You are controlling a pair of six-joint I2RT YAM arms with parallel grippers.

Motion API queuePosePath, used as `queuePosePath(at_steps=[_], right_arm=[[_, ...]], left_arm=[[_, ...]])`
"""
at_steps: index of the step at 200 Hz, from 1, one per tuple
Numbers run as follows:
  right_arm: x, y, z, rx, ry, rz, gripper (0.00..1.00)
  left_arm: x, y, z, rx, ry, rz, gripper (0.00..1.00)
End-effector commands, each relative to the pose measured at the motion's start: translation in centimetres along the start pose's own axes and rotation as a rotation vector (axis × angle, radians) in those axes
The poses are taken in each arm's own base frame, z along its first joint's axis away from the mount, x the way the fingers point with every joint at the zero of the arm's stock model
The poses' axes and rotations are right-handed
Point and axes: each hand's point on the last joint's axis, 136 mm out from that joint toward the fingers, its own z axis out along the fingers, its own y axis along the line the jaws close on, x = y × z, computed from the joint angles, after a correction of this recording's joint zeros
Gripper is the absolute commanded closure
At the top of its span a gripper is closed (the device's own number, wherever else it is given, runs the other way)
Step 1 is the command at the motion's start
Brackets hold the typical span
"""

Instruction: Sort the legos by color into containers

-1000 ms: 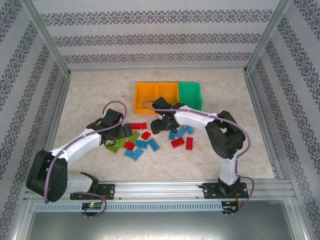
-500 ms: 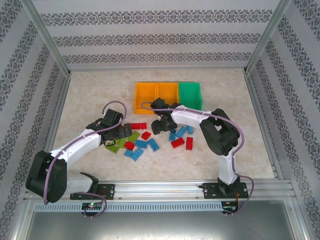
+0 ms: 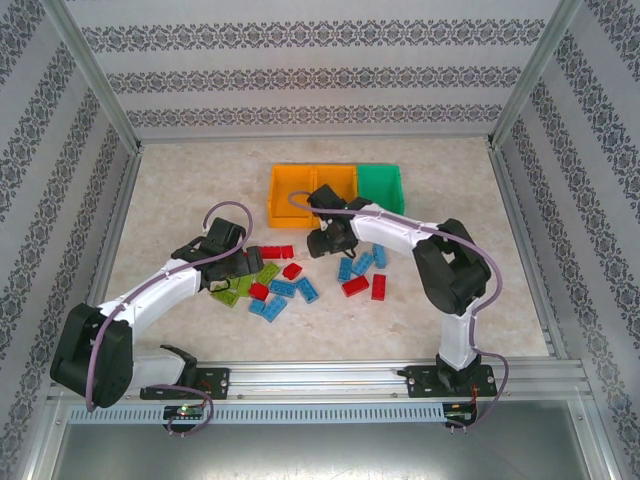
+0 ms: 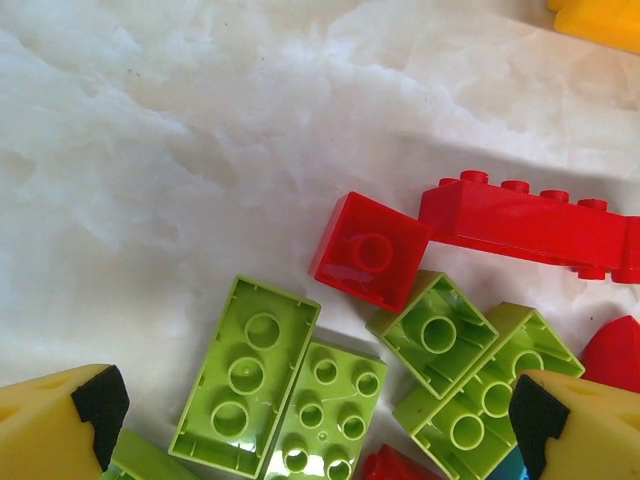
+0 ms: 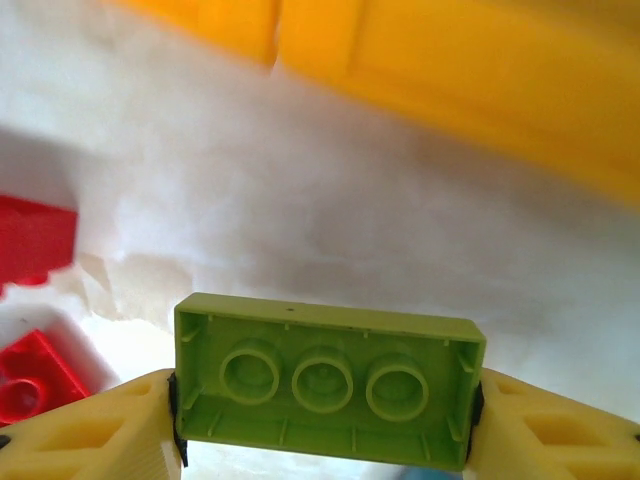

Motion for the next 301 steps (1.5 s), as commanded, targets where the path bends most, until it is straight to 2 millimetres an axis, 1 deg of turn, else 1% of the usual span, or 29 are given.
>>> queuePosePath(at_steps=[1, 21, 55, 89, 117, 133, 163, 193, 234, 267, 283, 290, 301], right_arm=[[-4.5, -1.0, -3.7, -0.019, -0.122, 0.029, 0.39], [-6.3, -1.7, -4.0, -0.007, -0.139, 0.026, 0.39], [-9.1, -2.9, -3.0, 0.016, -0.157, 0.042, 0.39], [-11.5, -4.0, -1.8, 0.030, -0.167, 0.083, 0.39], [-12.6, -5.2, -0.9, 0.069, -0.175, 0.105, 0.37], [-12.9, -5.8, -0.4, 0.081, -0.173, 0.124, 0.36], [-13.0, -6.3, 0.5, 0.091, -0.155, 0.136, 0.32], [-13.0, -6.3, 0.7, 0.093, -0.145, 0.138, 0.23], [-13.4, -5.6, -0.7, 0.059, -0.174, 0.142, 0.19], [-13.5, -4.7, -2.3, 0.016, -0.204, 0.142, 0.19], [-13.0, -4.0, -3.1, -0.003, -0.219, 0.128, 0.19], [-12.6, -3.7, -3.4, -0.010, -0.220, 0.123, 0.19], [-11.7, -3.1, -3.8, -0.027, -0.221, 0.114, 0.20]], left_arm=[[0.7, 0.3, -0.6, -0.011, 0.009, 0.006, 0.00], [1.3, 0.8, -0.8, -0.025, 0.020, -0.003, 0.00], [1.6, 0.9, -1.0, -0.007, 0.017, -0.024, 0.00], [1.1, 0.0, -1.1, 0.026, 0.011, -0.020, 0.00], [0.6, -0.6, -1.0, 0.040, 0.011, -0.017, 0.00], [0.3, -1.0, -0.9, 0.049, 0.010, -0.010, 0.00], [-0.4, -2.0, -0.6, 0.075, 0.012, 0.013, 0.00], [-1.2, -3.2, -0.2, 0.090, 0.020, 0.039, 0.00], [-2.5, -4.3, 0.2, 0.086, 0.021, 0.095, 0.00], [-2.8, -5.7, 1.0, 0.101, 0.050, 0.166, 0.05], [-2.6, -6.4, 1.2, 0.101, 0.071, 0.208, 0.07], [-2.7, -6.8, 1.2, 0.099, 0.074, 0.223, 0.07], [-2.6, -6.8, 1.4, 0.076, 0.081, 0.238, 0.07]])
